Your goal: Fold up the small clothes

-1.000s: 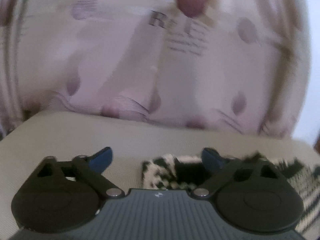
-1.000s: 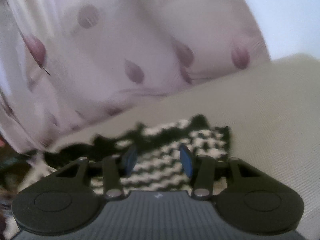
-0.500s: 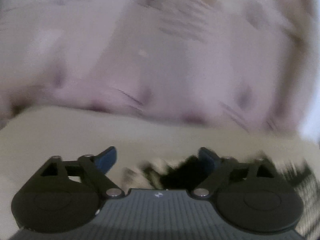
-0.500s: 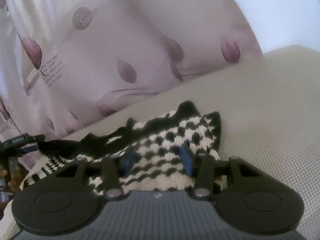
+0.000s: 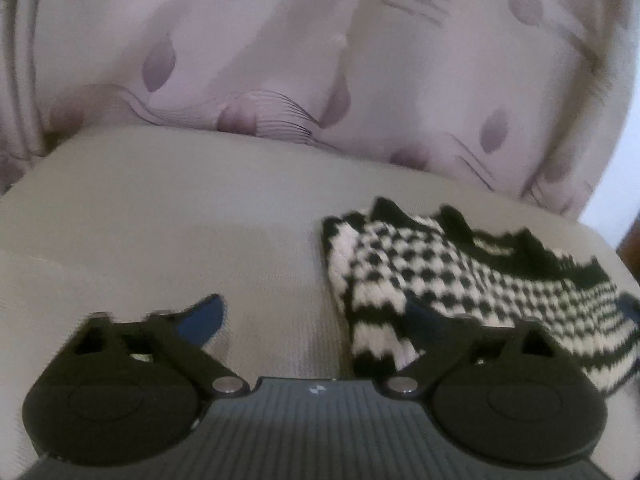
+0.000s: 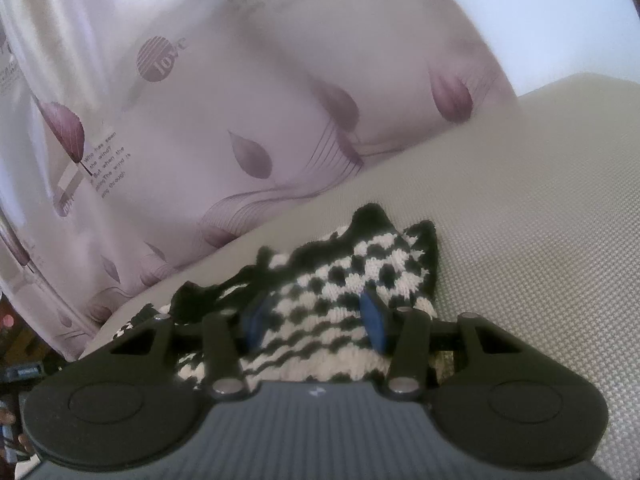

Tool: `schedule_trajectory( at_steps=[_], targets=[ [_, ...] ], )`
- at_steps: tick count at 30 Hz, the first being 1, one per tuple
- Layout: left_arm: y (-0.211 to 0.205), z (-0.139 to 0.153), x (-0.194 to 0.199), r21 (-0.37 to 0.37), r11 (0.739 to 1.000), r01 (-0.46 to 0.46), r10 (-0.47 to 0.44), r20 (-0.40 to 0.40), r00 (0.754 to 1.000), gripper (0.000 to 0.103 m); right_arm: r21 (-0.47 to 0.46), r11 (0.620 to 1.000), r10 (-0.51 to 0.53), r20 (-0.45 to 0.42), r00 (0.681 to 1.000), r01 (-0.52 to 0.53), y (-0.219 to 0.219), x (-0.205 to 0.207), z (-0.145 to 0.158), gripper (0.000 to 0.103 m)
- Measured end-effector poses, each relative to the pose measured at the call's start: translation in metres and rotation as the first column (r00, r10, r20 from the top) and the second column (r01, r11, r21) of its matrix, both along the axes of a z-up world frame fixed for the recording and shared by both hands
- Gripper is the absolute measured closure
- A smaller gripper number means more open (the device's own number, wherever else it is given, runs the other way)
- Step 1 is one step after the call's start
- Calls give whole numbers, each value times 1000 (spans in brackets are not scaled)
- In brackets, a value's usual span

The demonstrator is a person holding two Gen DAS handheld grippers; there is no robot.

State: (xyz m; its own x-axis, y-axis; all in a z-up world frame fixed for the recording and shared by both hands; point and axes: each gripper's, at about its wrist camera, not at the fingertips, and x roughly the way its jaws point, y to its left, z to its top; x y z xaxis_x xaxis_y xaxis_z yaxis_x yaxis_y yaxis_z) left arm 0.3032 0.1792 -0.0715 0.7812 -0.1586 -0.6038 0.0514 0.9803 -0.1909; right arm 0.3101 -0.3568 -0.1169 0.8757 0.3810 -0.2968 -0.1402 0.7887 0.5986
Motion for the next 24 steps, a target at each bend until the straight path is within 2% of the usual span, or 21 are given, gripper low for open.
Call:
schedule_trajectory(
  at_steps=[2, 3, 4, 7, 9, 11, 13, 14, 15, 16, 17, 19, 22, 24],
  targets=[
    [-1, -7, -1, -74, 997, 37, -39, -32, 999, 79, -1, 1000, -2, 1, 1000, 2, 0, -1, 0, 56],
    [-1, -10, -1, -107, 993, 50, -56, -48, 997, 88, -1, 1000, -3, 2, 1000, 3, 0, -1, 0, 56],
    [-4, -11, -5, -117, 992, 54, -60, -48, 997, 88, -1, 1000, -5, 3, 1000, 5, 0, -1, 0, 56],
    [-10, -7, -25, -73, 996, 43, -45, -32, 998, 88, 2, 1000, -9, 3, 1000, 9, 0, -3, 0, 56],
    [-5, -7, -40, -84, 996, 31, -35, -39, 999, 88, 15, 1000, -9, 2, 1000, 9, -1, -4, 0, 56],
    [-1, -11, -51, -70, 997, 31, -35, -54, 998, 88, 39, 999, -5, -4, 1000, 5, -4, -5, -2, 55],
    [0, -14, -56, -46, 998, 37, -39, -29, 999, 87, 65, 998, -3, -7, 1000, 3, -8, -5, -3, 55],
    [0, -12, -55, -40, 998, 39, -40, -16, 999, 80, 74, 997, -3, -9, 1000, 4, -9, -5, -4, 55],
    [-2, -9, -52, -26, 999, 26, -26, -4, 1000, 79, 74, 997, -4, -10, 1000, 5, -9, -5, -4, 55],
    [-4, -3, -49, -17, 1000, 9, -9, 11, 1000, 62, 67, 998, -6, -10, 1000, 7, -8, -5, -3, 56],
    [-5, 3, -47, -17, 1000, -5, 5, 25, 1000, 35, 55, 998, -10, -9, 1000, 10, -6, -7, -2, 55],
    [-9, 15, -45, -50, 999, -19, 23, 79, 997, 13, 36, 999, -14, -6, 1000, 14, -4, -9, -1, 55],
    [-23, 31, -41, -58, 998, 2, 7, 150, 989, 15, 32, 999, -17, -6, 1000, 17, -3, -9, -1, 55],
    [-39, 35, -35, -50, 998, 39, -31, 161, 986, 25, 26, 999, -19, -7, 1000, 19, -2, -9, 0, 55]
  ],
)
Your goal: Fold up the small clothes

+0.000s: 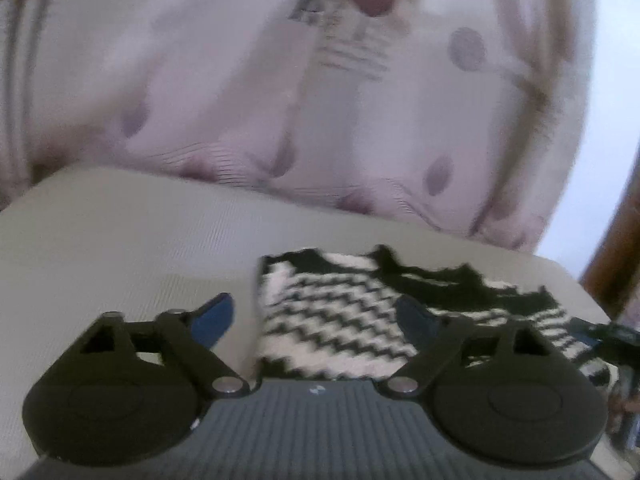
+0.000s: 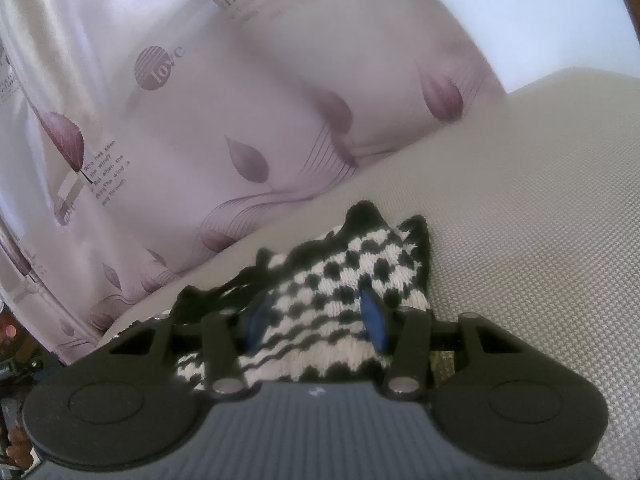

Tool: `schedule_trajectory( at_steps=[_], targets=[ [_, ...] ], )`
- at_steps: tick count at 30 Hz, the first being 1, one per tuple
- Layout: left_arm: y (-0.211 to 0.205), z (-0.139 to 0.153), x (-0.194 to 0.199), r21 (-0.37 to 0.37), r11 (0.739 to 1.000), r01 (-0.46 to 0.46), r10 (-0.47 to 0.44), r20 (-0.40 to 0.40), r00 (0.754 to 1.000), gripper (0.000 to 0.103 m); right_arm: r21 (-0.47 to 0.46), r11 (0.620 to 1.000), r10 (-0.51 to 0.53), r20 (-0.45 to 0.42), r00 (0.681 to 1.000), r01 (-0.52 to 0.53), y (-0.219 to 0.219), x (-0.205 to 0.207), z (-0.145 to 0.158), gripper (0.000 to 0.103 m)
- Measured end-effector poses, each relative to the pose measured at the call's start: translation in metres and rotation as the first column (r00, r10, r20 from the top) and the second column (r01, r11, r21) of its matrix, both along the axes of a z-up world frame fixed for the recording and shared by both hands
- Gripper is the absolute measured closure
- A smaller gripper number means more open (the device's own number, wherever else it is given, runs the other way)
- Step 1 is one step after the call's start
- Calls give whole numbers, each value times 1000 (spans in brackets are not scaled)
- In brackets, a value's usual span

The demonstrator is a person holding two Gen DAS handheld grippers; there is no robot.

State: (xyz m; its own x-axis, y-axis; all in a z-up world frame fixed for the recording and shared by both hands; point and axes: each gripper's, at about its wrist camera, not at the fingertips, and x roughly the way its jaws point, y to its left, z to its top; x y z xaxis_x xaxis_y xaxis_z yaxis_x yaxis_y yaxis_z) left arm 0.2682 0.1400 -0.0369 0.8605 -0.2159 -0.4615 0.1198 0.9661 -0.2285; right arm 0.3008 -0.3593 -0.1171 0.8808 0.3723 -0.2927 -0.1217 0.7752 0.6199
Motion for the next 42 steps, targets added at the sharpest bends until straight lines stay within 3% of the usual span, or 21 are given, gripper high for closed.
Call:
schedule_trajectory(
  at_steps=[4, 6, 10, 12, 14, 18, 21, 24, 28, 30, 31, 37, 40, 42],
  targets=[
    [-42, -5, 24, 58, 995, 83, -82, -5, 997, 50, -35, 999, -11, 0, 1000, 11, 5, -1, 3, 55],
    [-56, -10, 37, 70, 991, 115, -114, -20, 993, 52, -80, 997, -22, -4, 1000, 22, 10, -1, 6, 55],
    [-47, -31, 69, 56, 998, 7, -1, -100, 995, 58, -187, 981, -48, -14, 999, 45, 24, -1, 12, 55],
    [-28, -43, 77, 24, 998, -60, 63, -135, 989, 58, -192, 980, -51, -19, 999, 46, 24, -1, 12, 55],
    [-15, -49, 74, -37, 997, -64, 59, -115, 992, 58, -184, 982, -56, -23, 998, 51, 22, 0, 11, 55],
    [-21, -56, 58, 24, 999, -42, 43, -46, 998, 55, -233, 968, -110, -52, 993, 95, 26, -2, 20, 54],
    [-25, -55, 58, 30, 999, -37, 38, -39, 998, 50, -284, 954, -81, 51, 995, 93, 40, -13, 45, 52],
    [-26, -55, 58, 35, 999, -41, 42, -35, 998, 49, -404, 910, -50, 103, 993, 88, 62, -6, 69, 52],
    [-29, -55, 57, 47, 998, -48, 50, -29, 998, 48, -487, 872, -50, 23, 998, 55, 71, 29, 67, 53],
    [-30, -55, 57, 58, 997, -52, 54, -28, 998, 48, -544, 839, -87, -88, 992, 25, 71, 47, 50, 54],
    [-31, -54, 57, 62, 997, -54, 56, -27, 998, 47, -547, 837, -83, -142, 986, -9, 68, 53, 40, 53],
    [-34, -54, 57, 86, 994, -61, 63, -24, 998, 46, -532, 846, -76, -119, 990, 1, 64, 46, 43, 51],
    [-35, -54, 56, 96, 993, -66, 69, -22, 997, 45, -487, 871, -101, -42, 994, 68, 60, 22, 52, 51],
    [-36, -54, 56, 102, 992, -68, 71, -21, 997, 44, -518, 850, -120, -17, 993, 94, 64, 6, 54, 51]
  ],
)
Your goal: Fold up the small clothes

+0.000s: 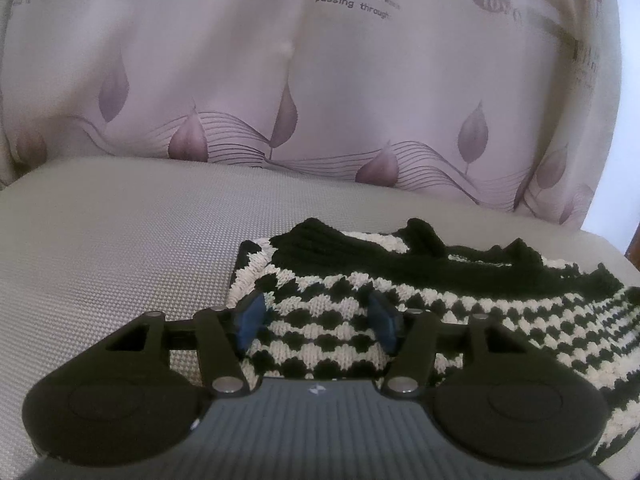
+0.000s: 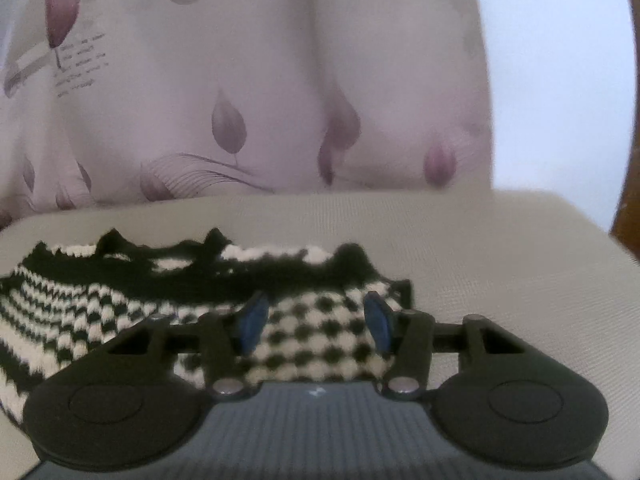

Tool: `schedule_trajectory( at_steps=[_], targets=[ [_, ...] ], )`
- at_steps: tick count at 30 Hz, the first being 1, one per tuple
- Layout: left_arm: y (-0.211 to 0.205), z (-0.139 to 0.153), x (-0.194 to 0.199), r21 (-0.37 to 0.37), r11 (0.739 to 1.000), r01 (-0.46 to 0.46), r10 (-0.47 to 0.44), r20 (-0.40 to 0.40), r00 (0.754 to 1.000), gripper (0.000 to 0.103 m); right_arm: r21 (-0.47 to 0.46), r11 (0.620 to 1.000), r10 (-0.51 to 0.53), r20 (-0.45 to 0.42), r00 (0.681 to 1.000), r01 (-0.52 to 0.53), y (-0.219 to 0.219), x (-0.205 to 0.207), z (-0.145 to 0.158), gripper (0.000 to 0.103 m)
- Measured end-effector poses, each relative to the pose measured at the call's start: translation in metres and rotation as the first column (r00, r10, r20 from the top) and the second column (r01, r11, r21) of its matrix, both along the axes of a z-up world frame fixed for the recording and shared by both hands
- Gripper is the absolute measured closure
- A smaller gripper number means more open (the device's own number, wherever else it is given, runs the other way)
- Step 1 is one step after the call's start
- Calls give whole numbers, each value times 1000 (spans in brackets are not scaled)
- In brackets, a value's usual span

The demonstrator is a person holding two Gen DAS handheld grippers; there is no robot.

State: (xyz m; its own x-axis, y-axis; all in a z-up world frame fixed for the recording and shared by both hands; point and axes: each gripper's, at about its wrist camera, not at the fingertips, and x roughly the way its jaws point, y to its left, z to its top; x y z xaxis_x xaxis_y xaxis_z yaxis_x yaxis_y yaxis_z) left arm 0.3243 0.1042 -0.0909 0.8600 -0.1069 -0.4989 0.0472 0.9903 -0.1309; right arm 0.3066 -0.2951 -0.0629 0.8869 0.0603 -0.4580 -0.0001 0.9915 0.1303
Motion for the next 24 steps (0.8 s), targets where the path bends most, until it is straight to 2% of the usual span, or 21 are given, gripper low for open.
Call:
schedule_trajectory(
  at_steps=[2, 4, 5, 8, 9, 11, 15, 18, 22, 24],
  targets=[
    [0, 0, 0, 3, 1000, -2, 2, 0, 1000, 43, -56, 998, -1, -14, 1000, 0, 4, -10, -5, 50],
    [-1, 0, 0, 7, 1000, -3, 3, 0, 1000, 43, -122, 992, -13, -37, 999, 8, 5, -14, -18, 45],
    [-1, 0, 0, 10, 1000, -5, 5, 1, 1000, 41, -107, 994, -21, -24, 999, 18, 2, -18, -21, 39],
    [-2, 0, -1, 25, 1000, -15, 15, -2, 1000, 38, -54, 998, -25, -55, 998, 22, -7, -13, -23, 32],
    [-2, 0, -1, 28, 999, -17, 17, -2, 1000, 37, -39, 999, -31, -64, 997, 28, -9, -10, -23, 24],
    [-2, 0, -1, 28, 999, -16, 16, 1, 1000, 35, -23, 997, -69, -80, 994, 67, -14, -8, -24, 16],
    [3, 3, -3, 2, 999, 36, -36, -4, 999, 30, -43, 997, -73, -72, 995, 70, -12, -11, -25, 16],
    [11, 14, -4, -26, 994, 104, -104, -32, 994, 22, -32, 997, -70, -75, 995, 68, -13, -9, -26, 16],
    [32, 37, -5, -1, 995, 98, -98, -14, 995, 4, -24, 997, -73, -75, 994, 72, -14, -9, -25, 14],
    [44, 42, 1, 8, 995, 102, -101, -42, 994, 2, -39, 997, -76, -71, 995, 74, -12, -10, -24, 14]
  ],
)
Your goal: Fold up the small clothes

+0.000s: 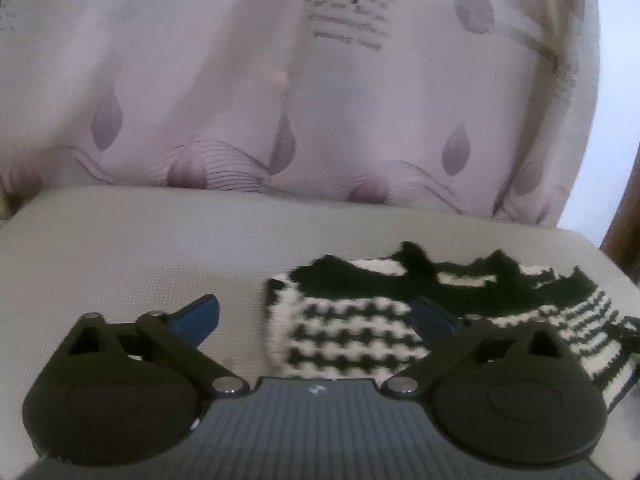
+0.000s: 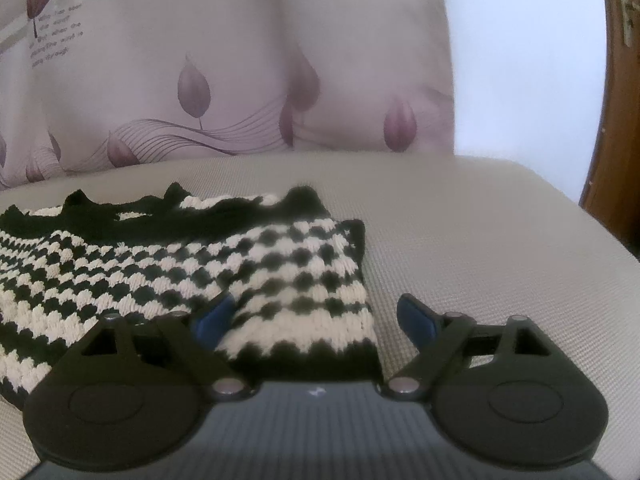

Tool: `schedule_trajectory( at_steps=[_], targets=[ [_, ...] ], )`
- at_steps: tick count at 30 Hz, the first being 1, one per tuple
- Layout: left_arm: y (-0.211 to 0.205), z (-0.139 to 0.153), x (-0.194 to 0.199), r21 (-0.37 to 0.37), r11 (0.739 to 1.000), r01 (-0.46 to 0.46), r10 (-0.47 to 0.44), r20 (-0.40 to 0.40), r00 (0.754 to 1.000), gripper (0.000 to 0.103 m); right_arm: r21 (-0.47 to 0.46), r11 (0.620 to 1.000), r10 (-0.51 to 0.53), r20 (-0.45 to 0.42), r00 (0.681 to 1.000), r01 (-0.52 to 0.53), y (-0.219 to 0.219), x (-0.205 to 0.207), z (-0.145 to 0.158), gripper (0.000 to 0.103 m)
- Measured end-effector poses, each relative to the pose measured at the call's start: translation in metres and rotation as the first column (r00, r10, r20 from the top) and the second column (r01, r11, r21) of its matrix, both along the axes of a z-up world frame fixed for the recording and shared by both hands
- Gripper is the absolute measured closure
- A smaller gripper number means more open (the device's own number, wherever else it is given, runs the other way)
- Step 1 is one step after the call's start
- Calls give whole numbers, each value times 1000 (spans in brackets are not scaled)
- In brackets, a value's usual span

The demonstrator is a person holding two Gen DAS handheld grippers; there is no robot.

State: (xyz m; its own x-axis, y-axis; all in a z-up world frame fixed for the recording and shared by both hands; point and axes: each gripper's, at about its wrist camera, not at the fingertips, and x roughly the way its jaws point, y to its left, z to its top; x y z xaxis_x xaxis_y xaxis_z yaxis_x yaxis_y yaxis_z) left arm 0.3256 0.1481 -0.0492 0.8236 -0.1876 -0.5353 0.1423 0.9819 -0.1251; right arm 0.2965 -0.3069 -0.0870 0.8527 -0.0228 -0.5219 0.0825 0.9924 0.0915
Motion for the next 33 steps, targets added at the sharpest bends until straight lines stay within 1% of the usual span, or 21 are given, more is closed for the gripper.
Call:
schedule_trajectory(
  at_steps=[1, 3, 6, 7, 8, 9, 10, 11, 12, 13, 14, 15, 17, 18, 21, 24, 25, 26, 28, 31, 33],
  targets=[
    [6, -1, 6, -9, 1000, 12, -12, -39, 999, 2, -8, 1000, -1, 1, 1000, 1, 1, 0, 0, 14],
    [16, -8, 17, -66, 996, 63, -70, -124, 990, 2, -19, 1000, -2, 3, 1000, 3, 3, -1, 1, 14],
    [21, -25, 33, -136, 983, 125, -154, -235, 960, 7, -23, 1000, -4, 4, 1000, 4, 3, -1, 1, 14],
    [22, -32, 37, -177, 973, 145, -188, -256, 948, 6, -26, 1000, -4, 4, 1000, 4, 4, -1, 1, 14],
    [22, -33, 36, -197, 966, 169, -214, -236, 948, 10, -29, 1000, -5, 5, 1000, 5, 4, -1, 1, 14],
    [22, -34, 39, -228, 953, 201, -254, -239, 937, 10, -33, 999, -6, 6, 1000, 6, 5, -1, 2, 14],
    [21, -34, 41, -236, 948, 215, -271, -237, 933, 13, -40, 999, -7, 6, 1000, 7, 6, -1, 2, 14],
    [21, -35, 44, -243, 944, 222, -279, -237, 931, 19, -45, 999, -8, 7, 1000, 8, 7, -1, 2, 13],
    [22, -35, 47, -258, 941, 218, -280, -234, 931, 21, -48, 999, -8, 8, 1000, 9, 7, -1, 2, 13],
    [24, -37, 51, -289, 934, 210, -282, -234, 930, 33, -52, 999, -9, 8, 1000, 10, 8, -1, 2, 13],
    [27, -38, 52, -318, 927, 200, -281, -235, 930, 55, -56, 998, -10, 9, 1000, 11, 8, -1, 2, 13],
    [30, -42, 55, -349, 918, 191, -285, -242, 928, 62, -61, 998, -11, 10, 1000, 12, 9, -1, 2, 13],
    [32, -49, 52, -387, 904, 183, -281, -214, 935, 67, -71, 997, -14, 11, 1000, 15, 10, -2, 2, 12],
    [31, -52, 48, -386, 904, 183, -274, -195, 942, 67, -74, 997, -16, 11, 1000, 16, 11, -2, 2, 12],
    [35, -59, 46, -424, 890, 169, -258, -162, 953, 66, -72, 997, -16, 11, 1000, 17, 11, -1, 2, 11],
    [39, -59, 47, -441, 879, 180, -273, -157, 949, 61, -71, 997, -17, 11, 1000, 17, 10, -1, 2, 11],
    [40, -59, 48, -447, 874, 189, -285, -157, 946, 56, -71, 997, -17, 11, 1000, 17, 10, -1, 2, 11],
    [41, -58, 49, -457, 866, 202, -303, -158, 940, 48, -72, 997, -17, 11, 1000, 18, 10, -2, 2, 11],
    [41, -57, 51, -474, 850, 230, -339, -157, 928, 40, -72, 997, -17, 12, 1000, 18, 9, -2, 2, 11],
    [38, -57, 51, -487, 845, 222, -337, -161, 928, 33, -61, 998, -16, 11, 1000, 16, 8, -2, 2, 11],
    [33, -56, 50, -473, 856, 208, -317, -164, 934, 33, -56, 998, -16, 11, 1000, 16, 7, -2, 2, 11]
  ],
)
